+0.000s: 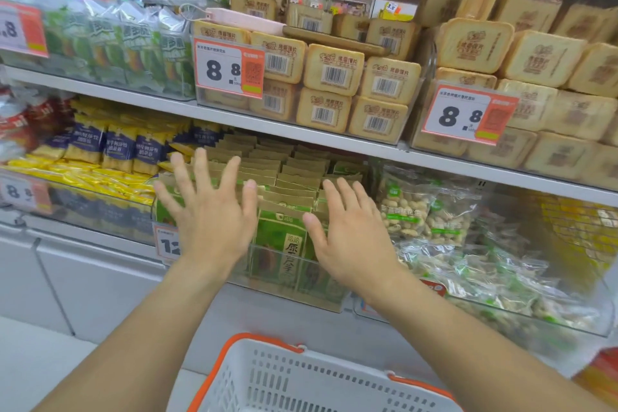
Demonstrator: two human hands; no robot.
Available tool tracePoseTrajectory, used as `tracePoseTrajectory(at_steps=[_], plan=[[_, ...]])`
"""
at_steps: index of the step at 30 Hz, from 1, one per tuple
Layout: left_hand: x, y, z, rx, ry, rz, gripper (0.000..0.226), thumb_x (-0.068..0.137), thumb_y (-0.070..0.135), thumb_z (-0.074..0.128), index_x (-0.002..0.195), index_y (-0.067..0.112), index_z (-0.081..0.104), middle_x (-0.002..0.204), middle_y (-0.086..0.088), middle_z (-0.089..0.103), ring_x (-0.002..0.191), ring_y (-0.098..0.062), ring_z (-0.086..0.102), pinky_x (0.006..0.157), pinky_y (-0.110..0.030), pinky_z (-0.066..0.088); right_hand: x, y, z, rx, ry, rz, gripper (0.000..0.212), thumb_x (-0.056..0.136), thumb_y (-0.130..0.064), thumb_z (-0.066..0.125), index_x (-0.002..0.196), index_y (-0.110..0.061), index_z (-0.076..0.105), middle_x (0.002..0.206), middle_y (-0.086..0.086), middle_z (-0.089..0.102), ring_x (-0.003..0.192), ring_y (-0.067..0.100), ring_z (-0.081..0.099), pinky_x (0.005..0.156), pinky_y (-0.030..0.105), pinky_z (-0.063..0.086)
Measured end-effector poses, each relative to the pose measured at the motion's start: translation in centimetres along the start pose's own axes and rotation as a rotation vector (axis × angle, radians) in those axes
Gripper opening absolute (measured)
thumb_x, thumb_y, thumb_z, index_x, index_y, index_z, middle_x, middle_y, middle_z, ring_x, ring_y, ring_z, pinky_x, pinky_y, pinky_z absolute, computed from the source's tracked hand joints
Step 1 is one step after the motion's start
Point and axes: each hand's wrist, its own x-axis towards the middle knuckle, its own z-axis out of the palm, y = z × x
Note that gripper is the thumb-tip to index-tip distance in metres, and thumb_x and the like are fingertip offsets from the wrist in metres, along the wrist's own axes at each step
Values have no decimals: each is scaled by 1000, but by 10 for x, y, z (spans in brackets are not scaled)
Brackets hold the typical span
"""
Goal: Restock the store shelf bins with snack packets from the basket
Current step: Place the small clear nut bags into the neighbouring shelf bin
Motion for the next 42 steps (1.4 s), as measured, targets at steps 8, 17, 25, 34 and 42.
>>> tracePoseTrajectory(at_steps=[8,17,25,34,42], plan=[[10,-24,24,-39,-159,65,51,101,53,15,143,32,37,162,-3,22,152,-22,-1,113,-72,3,18,-5,21,-181,9,6,62,103,-58,15,156,-26,19,151,4,45,140,31,37,116,57,23],[-9,-35,20,-30,-34,122,61,100,53,34,155,31,19,165,-13,-4,151,-32,-13,109,-74,5,-44,-28,59,-151,208,-151,74,96,-57,38,157,-17,26,166,16,5,153,38,-2,116,68,17],[-13,-25,20,-58,-130,88,66,99,54,31,156,39,3,162,-14,-23,148,-36,-24,111,-74,12,-19,-14,60,-157,24,-133,95,92,-51,51,159,-17,-9,161,13,-30,145,38,-32,116,69,4],[-75,8,24,-21,-293,142,103,82,78,35,151,31,-27,158,-26,-23,146,-49,-14,115,-63,13,-82,24,42,-255,273,-99,105,59,-13,86,152,-21,38,164,23,13,149,51,9,111,75,15],[-74,16,49,101,-239,110,114,79,54,67,157,21,-9,156,-38,-5,141,-62,4,100,-79,27,-76,67,64,-99,179,-15,106,57,-7,86,149,-25,38,150,13,42,132,34,45,107,50,26]])
